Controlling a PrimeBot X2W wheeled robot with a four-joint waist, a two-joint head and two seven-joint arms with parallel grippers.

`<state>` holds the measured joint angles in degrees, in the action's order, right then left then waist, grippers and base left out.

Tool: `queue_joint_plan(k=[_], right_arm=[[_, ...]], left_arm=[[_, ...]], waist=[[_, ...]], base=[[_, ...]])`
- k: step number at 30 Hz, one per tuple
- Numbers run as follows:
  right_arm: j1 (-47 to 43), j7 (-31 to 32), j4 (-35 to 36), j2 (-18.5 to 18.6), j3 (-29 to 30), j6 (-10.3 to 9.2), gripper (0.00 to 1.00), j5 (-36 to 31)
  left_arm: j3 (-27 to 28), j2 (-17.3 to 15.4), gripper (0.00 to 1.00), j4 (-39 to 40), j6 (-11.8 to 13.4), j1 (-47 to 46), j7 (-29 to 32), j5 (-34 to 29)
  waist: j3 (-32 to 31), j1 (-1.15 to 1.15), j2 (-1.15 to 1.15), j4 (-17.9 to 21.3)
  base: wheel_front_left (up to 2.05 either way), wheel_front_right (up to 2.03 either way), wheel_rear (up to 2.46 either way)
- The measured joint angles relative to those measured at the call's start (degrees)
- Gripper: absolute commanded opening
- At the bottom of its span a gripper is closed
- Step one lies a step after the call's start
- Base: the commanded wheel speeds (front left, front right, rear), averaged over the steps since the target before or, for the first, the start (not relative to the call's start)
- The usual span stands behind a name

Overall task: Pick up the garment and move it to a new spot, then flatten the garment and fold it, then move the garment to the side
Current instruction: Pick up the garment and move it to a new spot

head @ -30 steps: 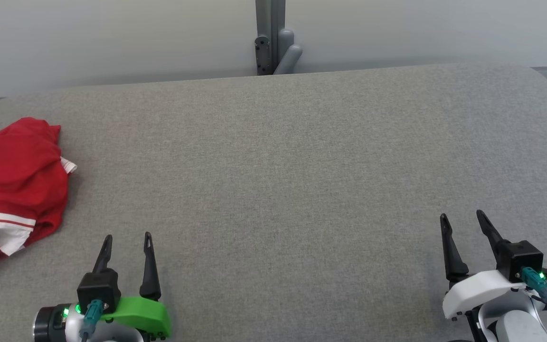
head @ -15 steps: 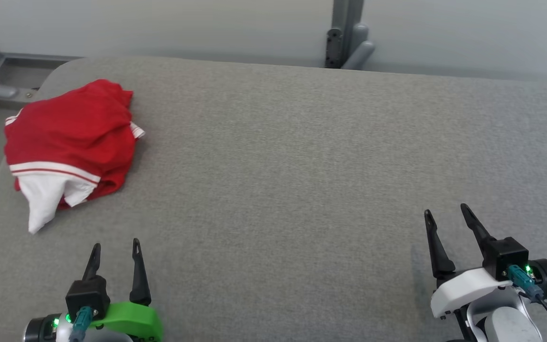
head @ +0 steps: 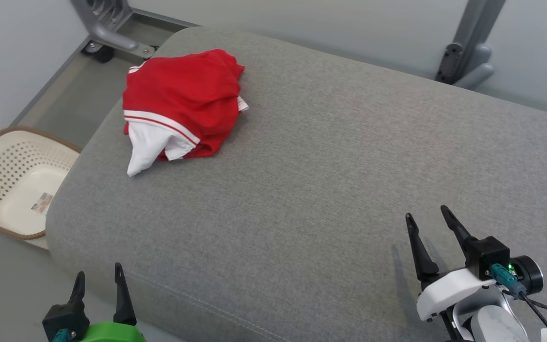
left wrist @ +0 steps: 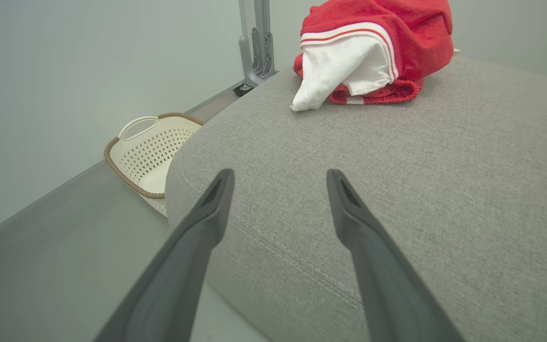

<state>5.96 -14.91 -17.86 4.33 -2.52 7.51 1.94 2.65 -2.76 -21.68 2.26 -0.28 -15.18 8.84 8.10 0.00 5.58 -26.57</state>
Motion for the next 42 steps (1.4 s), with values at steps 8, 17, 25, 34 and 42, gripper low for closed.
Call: queue_joint_plan(k=[8, 17, 25, 34, 42], right_arm=[[0.50, 0.00, -0.68, 0.52, -0.56, 0.03, 1.00, 0.51], [1.97, 0.00, 0.29, 3.90, -1.32, 0.03, 1.00, 0.92], [3.89, 0.00, 0.74, 6.43, -1.78, 0.03, 1.00, 1.54], [4.18, 0.00, 1.36, 7.66, -1.78, 0.03, 1.00, 1.96], [4.27, 0.00, 2.36, 9.42, -1.44, 0.03, 1.00, 1.94]], left_arm=[[0.18, 0.00, 1.00, -1.03, -1.99, 0.56, 0.00, 3.87], [1.10, -0.04, 1.00, -3.43, -5.08, -7.20, 0.00, 5.42], [5.45, -2.57, 1.00, -8.14, -8.20, -20.11, 0.00, 1.83], [8.34, -6.67, 1.00, -16.67, -8.31, -28.30, 0.00, -1.02], [10.22, -9.01, 1.00, -25.06, -8.06, -34.88, 0.01, -1.33]], waist=[[0.28, 0.00, 0.00, -3.53], [2.57, 0.00, 0.00, 0.29], [7.36, 0.00, 0.00, 5.46], [10.99, 0.00, 0.00, 10.02], [14.71, 0.00, 0.00, 11.47]], base=[[0.00, 0.00, 0.00], [0.00, 0.00, 0.00], [0.00, 0.00, 0.00], [0.00, 0.00, 0.00], [0.00, 0.00, 0.00]])
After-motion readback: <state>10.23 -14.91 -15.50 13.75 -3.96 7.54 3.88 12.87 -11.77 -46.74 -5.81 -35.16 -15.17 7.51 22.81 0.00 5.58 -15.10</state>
